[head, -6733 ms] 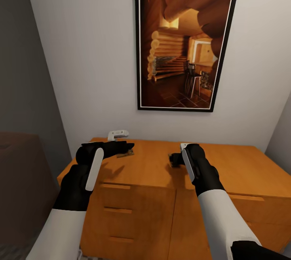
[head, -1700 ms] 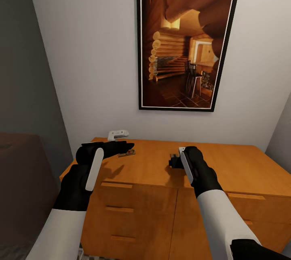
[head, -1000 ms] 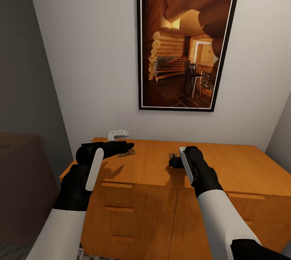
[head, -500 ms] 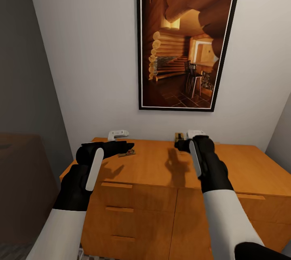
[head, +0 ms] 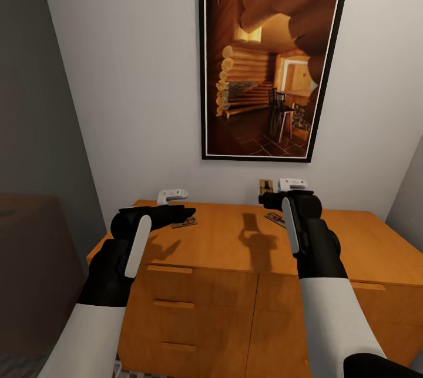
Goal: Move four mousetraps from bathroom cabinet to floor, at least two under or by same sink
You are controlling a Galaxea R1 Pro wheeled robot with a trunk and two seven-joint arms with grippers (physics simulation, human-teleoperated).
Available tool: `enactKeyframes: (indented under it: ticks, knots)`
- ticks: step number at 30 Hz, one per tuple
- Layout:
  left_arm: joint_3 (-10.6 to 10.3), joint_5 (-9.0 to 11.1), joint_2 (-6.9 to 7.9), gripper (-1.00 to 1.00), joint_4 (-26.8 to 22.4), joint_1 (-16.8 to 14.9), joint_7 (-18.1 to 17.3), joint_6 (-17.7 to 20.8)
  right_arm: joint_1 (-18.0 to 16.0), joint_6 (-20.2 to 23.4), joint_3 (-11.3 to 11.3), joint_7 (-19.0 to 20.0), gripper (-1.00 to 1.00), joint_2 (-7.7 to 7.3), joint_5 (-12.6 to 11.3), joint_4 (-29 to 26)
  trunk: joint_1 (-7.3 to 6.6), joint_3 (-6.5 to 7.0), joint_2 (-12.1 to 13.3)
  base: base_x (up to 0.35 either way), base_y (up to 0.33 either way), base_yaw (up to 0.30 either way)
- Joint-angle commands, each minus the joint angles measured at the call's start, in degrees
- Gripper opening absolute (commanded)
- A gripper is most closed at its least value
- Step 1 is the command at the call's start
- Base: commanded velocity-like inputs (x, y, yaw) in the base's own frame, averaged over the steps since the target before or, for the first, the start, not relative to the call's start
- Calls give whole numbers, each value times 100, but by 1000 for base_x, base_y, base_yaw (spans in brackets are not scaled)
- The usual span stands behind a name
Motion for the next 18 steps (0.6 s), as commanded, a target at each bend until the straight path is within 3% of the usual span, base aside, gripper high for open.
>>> enactKeyframes:
  ticks: [1,18]
  knots:
    - [4,-2,-2,100,-4,-5,-16,25,-5,27,-8,31,-100,4,34,-9,0,-7,-4,0,0,0]
    - [4,6,6,100,-4,-5,-16,25,-5,27,-5,63,-100,3,18,-4,0,-7,-4,0,0,0]
